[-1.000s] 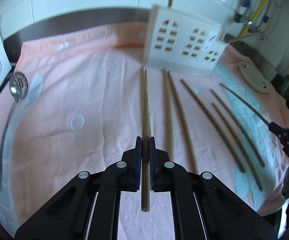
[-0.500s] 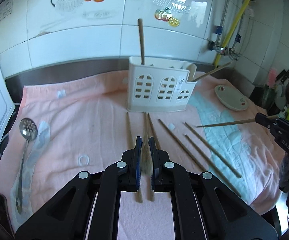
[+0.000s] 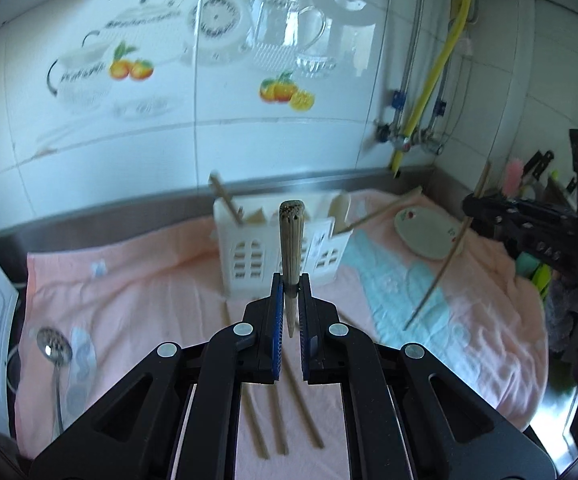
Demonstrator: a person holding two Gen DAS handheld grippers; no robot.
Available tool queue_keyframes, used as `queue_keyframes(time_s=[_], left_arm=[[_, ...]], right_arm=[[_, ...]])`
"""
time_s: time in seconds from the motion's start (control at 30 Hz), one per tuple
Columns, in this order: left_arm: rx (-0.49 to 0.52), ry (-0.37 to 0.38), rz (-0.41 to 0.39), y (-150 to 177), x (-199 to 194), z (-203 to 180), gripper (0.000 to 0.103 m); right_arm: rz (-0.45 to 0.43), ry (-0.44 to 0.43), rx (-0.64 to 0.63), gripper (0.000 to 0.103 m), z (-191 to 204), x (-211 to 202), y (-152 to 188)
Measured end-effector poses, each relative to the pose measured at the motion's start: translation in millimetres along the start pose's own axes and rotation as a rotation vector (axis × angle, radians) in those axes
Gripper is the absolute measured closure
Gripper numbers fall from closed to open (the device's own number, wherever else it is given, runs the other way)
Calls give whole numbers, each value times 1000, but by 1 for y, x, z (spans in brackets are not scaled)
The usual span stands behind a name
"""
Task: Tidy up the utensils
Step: 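Raise the left tool's chopstick over the holder while the right tool carries its own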
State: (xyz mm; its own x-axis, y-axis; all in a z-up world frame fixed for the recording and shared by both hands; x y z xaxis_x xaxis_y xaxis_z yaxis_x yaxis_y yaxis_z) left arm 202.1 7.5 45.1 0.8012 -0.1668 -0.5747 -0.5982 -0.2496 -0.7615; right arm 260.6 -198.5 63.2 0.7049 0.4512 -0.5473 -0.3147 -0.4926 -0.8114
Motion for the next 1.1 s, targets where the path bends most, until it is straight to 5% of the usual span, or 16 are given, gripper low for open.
queue_keyframes(time_s=[0.23, 0.57, 0.8, 1.1], left_arm=[[29, 25, -68, -49, -8, -20, 97], [14, -40, -126, -111, 15, -10, 97], [-30, -71, -35, -110, 57, 12, 97], [-24, -85, 11, -102, 74, 18, 97]], right_arm=[[-47, 26, -1, 96, -12, 8, -45], [-116, 79, 32, 96, -35, 30, -99], [-152, 100, 73, 96, -43, 54, -115], [-109, 72, 107, 96, -40, 93, -97]])
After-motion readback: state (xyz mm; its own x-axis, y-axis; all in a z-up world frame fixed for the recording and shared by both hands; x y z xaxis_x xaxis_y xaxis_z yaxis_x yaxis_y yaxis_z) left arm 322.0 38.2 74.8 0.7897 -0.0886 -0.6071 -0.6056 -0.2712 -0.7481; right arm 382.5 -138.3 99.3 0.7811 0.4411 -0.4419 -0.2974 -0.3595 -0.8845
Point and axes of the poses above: each gripper's, at about its wrist camera, not at the fingertips, and x roughly the way its jaws point, z to its left, y to its underside, the point moved 4 cm from there along x, roughly the way its jaws point, and after that the axes turned 13 degrees about -x, right-handed, at the moved point
